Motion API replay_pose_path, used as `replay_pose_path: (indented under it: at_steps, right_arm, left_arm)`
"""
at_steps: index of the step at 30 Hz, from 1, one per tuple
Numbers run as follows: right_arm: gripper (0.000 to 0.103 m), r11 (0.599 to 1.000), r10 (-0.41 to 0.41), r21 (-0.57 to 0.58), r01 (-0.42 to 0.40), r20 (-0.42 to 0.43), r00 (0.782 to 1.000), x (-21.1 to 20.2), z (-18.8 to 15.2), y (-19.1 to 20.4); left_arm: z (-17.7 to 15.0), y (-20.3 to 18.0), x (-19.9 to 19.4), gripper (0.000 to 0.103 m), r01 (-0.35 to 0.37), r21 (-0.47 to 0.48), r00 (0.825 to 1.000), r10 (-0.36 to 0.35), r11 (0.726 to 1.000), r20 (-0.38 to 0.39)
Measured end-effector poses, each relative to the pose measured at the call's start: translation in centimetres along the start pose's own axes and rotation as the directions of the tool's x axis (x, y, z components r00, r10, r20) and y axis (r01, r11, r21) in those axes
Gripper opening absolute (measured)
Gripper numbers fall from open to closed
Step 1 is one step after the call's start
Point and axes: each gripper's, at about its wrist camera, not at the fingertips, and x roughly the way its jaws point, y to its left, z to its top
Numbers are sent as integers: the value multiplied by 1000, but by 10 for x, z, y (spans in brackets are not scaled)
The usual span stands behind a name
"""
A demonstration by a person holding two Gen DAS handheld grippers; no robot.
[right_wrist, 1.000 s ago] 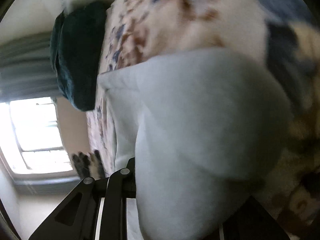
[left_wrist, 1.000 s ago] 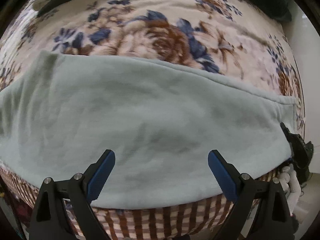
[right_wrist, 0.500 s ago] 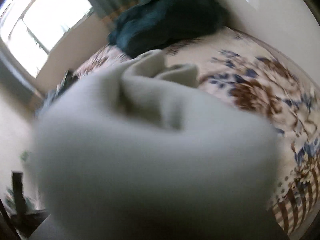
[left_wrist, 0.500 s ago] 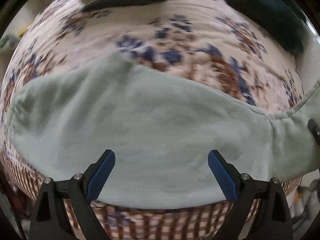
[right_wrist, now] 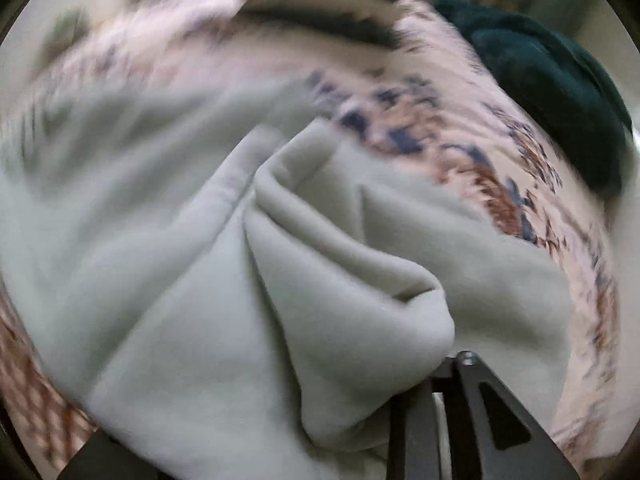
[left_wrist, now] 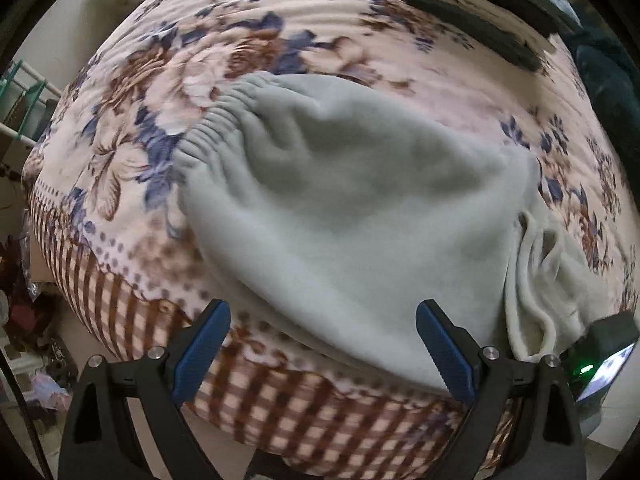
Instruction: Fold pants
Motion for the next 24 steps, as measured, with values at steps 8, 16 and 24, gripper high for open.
replay_pose_path:
  at_steps: [8,16,24]
  right_arm:
    - [84,795,517,368,-482,2,856,-46,2,-68]
    - [84,629,384,734,-254,-10,923,-43,-63,-214]
    - [84,574,417,779,-251,-14,909,-6,-77,-276]
  left_arm:
    - [30,-51,-1,95,257,74,966,-256,964,-20]
    - [23,-162,46,95,403,171,905,-364,899,-222]
    - [24,-216,59,63,349,317,937,-322,882,-135]
